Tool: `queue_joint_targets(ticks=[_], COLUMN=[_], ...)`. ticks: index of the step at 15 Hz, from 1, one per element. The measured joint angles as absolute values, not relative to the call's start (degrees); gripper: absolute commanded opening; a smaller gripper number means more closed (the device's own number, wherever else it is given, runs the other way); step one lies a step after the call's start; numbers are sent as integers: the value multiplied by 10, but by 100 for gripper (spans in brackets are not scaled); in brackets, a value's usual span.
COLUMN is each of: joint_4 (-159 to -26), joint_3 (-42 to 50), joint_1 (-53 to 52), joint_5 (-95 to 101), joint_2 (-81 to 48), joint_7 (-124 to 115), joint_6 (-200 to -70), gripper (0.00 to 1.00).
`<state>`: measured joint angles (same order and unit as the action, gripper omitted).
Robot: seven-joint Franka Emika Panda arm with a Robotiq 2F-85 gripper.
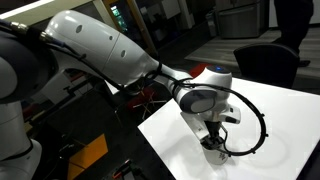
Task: Remove the pen from the mug and put it on the table
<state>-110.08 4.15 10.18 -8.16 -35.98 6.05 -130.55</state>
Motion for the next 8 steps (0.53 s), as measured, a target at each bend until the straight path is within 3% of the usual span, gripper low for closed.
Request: queue_joint_targets(ticks=[3, 8], joint_4=[-1086, -1071], joint_3=[40, 40], joint_1=[103, 105], joint_5=[-82, -82], joint_2=[-369, -375], joint_7=[61, 59], joint_6=[-1288, -1268], gripper=[0, 3])
